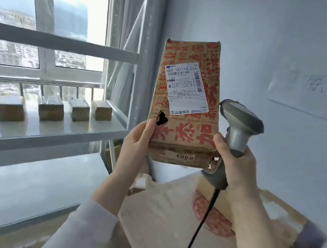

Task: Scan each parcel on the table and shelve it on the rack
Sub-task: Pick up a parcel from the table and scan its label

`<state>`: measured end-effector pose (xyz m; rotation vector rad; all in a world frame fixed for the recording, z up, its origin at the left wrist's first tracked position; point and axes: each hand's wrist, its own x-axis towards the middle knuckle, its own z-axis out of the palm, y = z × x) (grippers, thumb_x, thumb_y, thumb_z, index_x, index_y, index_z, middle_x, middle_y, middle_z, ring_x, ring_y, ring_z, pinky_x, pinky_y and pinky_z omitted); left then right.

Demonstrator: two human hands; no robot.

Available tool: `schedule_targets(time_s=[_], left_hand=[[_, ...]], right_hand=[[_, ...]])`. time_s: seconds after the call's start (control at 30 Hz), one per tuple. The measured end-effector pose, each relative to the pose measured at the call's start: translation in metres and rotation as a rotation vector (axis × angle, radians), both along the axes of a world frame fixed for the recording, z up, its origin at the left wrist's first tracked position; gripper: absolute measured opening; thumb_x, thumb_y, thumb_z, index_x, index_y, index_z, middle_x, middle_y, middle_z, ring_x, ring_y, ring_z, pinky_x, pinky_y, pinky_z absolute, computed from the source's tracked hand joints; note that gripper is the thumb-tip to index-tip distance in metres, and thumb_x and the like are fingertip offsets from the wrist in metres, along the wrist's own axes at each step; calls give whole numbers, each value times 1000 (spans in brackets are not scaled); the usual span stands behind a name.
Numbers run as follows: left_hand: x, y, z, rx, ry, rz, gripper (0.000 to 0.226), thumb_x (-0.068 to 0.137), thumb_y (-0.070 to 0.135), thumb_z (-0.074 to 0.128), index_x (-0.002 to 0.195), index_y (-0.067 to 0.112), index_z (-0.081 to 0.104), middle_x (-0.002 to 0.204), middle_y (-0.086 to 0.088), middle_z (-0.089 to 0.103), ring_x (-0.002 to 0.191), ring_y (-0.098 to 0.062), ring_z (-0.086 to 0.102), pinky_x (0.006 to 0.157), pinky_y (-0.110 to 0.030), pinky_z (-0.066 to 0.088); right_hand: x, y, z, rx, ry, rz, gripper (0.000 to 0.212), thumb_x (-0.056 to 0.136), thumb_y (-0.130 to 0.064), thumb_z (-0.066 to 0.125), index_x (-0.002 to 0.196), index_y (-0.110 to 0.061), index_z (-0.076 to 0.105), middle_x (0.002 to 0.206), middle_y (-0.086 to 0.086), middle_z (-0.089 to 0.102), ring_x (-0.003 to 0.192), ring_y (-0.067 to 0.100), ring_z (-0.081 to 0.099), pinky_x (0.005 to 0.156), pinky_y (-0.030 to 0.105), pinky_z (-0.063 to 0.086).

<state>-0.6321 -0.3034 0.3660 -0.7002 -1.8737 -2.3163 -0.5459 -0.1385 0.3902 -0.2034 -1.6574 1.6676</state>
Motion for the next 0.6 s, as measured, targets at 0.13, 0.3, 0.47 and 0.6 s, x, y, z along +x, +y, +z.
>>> schedule_targets(time_s=[0.13, 0.3, 0.47, 0.6], left_hand=[[-79, -40, 33, 25, 108, -20, 31, 90, 46, 46, 105, 27, 65, 91, 11, 73, 87, -2, 67, 66, -10, 49], [-169, -87, 73, -27, 263, 14, 50, 78, 57, 44, 117, 29, 58, 93, 19, 71, 87, 4, 65, 67, -7, 48], [-245, -107, 108, -62, 365, 48, 52, 80, 49, 45, 123, 20, 55, 90, 23, 71, 87, 5, 65, 66, -6, 48], [-290, -112, 132, -123, 405, 126, 59, 83, 48, 46, 128, 11, 52, 96, 11, 71, 88, 1, 66, 66, -9, 50]], right_hand=[[-85, -34, 39, 56, 24, 53, 15, 78, -38, 70, 83, -27, 62, 74, -12, 72, 79, 13, 70, 74, 34, 56], [-187, -63, 76, 48, 56, 156, 13, 80, -37, 69, 84, -25, 64, 77, -5, 73, 80, 25, 70, 74, 49, 58], [-275, -75, 115, 86, 91, 228, 23, 82, -41, 67, 94, -21, 65, 97, 4, 73, 92, 28, 69, 88, 54, 53], [-336, -75, 138, 83, 104, 313, 27, 83, -42, 65, 97, -19, 65, 93, 2, 74, 87, 24, 71, 84, 46, 55]])
